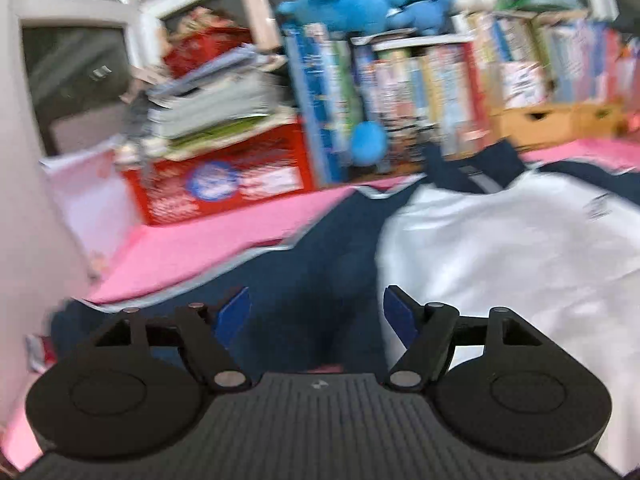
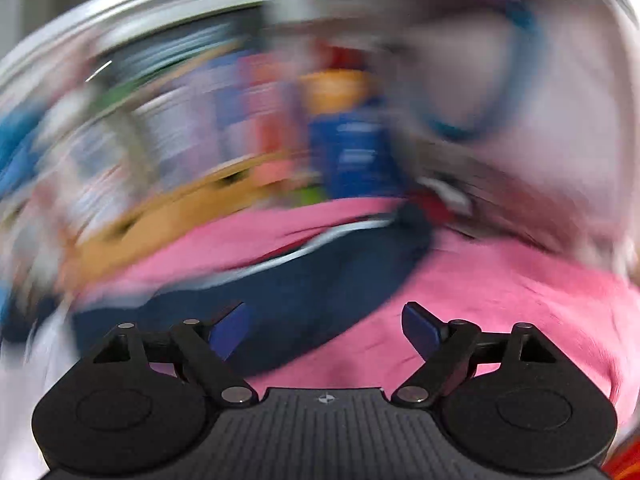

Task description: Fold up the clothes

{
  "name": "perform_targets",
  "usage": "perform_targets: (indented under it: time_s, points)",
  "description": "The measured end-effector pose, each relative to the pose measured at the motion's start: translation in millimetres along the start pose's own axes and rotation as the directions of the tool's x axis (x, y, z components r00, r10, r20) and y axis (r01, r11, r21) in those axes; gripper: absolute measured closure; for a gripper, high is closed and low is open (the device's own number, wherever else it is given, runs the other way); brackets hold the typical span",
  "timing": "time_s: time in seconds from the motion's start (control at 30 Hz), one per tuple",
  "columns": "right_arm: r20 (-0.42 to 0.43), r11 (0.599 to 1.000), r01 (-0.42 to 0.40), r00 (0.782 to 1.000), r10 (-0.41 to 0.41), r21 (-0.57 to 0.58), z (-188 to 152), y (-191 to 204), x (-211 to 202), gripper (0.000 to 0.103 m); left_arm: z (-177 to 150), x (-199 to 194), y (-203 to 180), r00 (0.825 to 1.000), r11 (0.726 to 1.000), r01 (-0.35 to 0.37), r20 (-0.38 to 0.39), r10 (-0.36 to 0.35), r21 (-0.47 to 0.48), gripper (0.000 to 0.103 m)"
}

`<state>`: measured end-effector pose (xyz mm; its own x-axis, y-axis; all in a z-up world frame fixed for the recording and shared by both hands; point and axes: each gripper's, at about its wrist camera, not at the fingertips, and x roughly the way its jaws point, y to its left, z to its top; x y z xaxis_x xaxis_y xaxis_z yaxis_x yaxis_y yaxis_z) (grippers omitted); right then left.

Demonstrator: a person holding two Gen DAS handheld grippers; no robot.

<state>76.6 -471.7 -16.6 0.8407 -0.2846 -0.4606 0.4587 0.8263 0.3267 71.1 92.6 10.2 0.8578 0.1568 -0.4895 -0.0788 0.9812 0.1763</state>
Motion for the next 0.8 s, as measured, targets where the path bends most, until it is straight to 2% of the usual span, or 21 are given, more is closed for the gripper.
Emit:
perform_targets:
  time_s: [0.03,0.07,0.17,0.2,0.23,0.27,0.3,0.33,0.37,0.43,0.5,0.57,0.6,0.63,0.67,0.7,0.73,0.8]
  points:
    - [0.003,0.994,0.035,0.999,-0.036,0.099,11,-17,11,0.018,0,0,-5,0.999,0.999,0.041,-0.012,-0.042,-0.023,0.03]
    - [0.0,0.988,0.064,0.998,-0.064,0.139,16,-23,24,0.018,-1,0,-10,0.996,0.996,0.082,-0.024,-0.083,-0.046,0.03]
    - [0.006,0.978,0.167,0.986,-0.169,0.127,24,-27,52,0.018,-5,4,-23,0.985,0.985,0.159,-0.049,-0.163,-0.07,0.03]
    - [0.002,0.971,0.21,0.977,-0.211,0.111,26,-24,55,0.026,-6,6,-26,0.986,0.986,0.154,-0.053,-0.158,-0.06,0.029]
    - [0.012,0.977,0.193,0.981,-0.195,0.09,25,-16,54,0.039,-10,7,-29,0.986,0.987,0.151,-0.063,-0.154,-0.05,0.029]
    - [0.034,0.994,0.104,0.994,-0.105,0.046,20,-7,45,0.042,-13,9,-31,0.984,0.987,0.154,-0.078,-0.157,-0.047,0.028]
    - [0.04,1.0,0.012,0.999,-0.011,-0.028,13,6,36,0.042,-17,11,-32,0.983,0.987,0.155,-0.091,-0.159,-0.044,0.027]
    - [0.037,0.991,-0.04,0.998,0.045,-0.127,4,24,32,0.042,-20,14,-34,0.982,0.987,0.156,-0.104,-0.16,-0.041,0.026]
    - [0.03,0.97,-0.09,0.995,0.099,-0.225,-4,42,28,0.042,-24,16,-36,0.98,0.987,0.156,-0.118,-0.159,-0.036,0.025]
    - [-0.001,0.892,-0.186,0.979,0.203,-0.411,-20,79,19,0.042,-31,22,-40,0.982,0.994,0.112,-0.149,-0.113,-0.014,0.023]
    - [-0.032,0.882,-0.199,0.978,0.205,-0.427,-22,92,35,0.042,-36,22,-39,0.985,0.995,0.101,-0.14,-0.103,-0.02,0.019]
    - [-0.088,0.91,-0.167,0.986,0.144,-0.379,-12,82,67,0.044,-39,21,-38,0.987,0.995,0.094,-0.132,-0.095,-0.013,0.015]
    - [-0.15,0.932,-0.143,0.984,0.098,-0.334,-4,70,86,0.048,-41,20,-38,0.988,0.996,0.091,-0.126,-0.091,-0.007,0.014]
    - [-0.196,0.954,-0.111,0.979,0.056,-0.28,4,54,104,0.059,-43,19,-39,0.989,0.996,0.09,-0.116,-0.089,0.0,0.013]
    - [-0.183,0.955,-0.047,0.983,-0.008,-0.294,14,39,111,0.066,-44,18,-39,0.99,0.996,0.088,-0.107,-0.087,0.006,0.011]
    - [-0.167,0.951,0.018,0.983,-0.073,-0.309,24,24,117,0.067,-44,18,-39,0.992,0.997,0.082,-0.101,-0.081,0.012,0.009]
    - [-0.124,0.916,0.1,0.979,-0.16,-0.389,31,12,124,0.099,-45,18,-39,0.993,0.997,0.079,-0.095,-0.077,0.012,0.008]
    - [-0.047,0.82,0.227,0.955,-0.294,-0.525,42,-3,131,0.103,-46,18,-37,0.992,0.996,0.087,-0.091,-0.088,-0.009,0.008]
